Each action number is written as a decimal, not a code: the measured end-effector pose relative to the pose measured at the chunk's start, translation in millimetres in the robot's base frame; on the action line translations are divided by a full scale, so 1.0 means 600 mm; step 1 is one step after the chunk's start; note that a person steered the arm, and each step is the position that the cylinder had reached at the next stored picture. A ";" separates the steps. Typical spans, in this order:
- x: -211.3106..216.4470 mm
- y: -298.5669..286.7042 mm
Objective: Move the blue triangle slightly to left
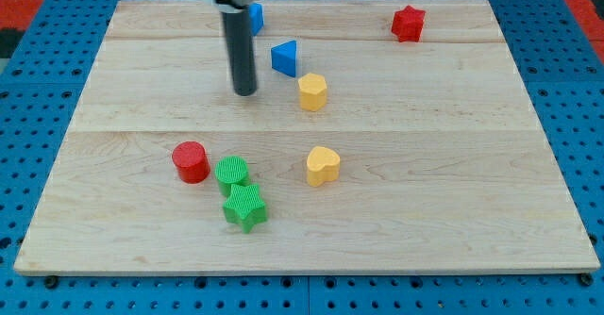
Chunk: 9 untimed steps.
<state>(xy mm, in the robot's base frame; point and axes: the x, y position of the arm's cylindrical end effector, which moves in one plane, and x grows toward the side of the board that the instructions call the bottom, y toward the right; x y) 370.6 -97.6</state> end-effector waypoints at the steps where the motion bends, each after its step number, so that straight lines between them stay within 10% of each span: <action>1: -0.059 -0.012; 5: -0.163 0.144; 9: -0.096 0.184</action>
<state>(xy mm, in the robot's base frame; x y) 312.8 13.0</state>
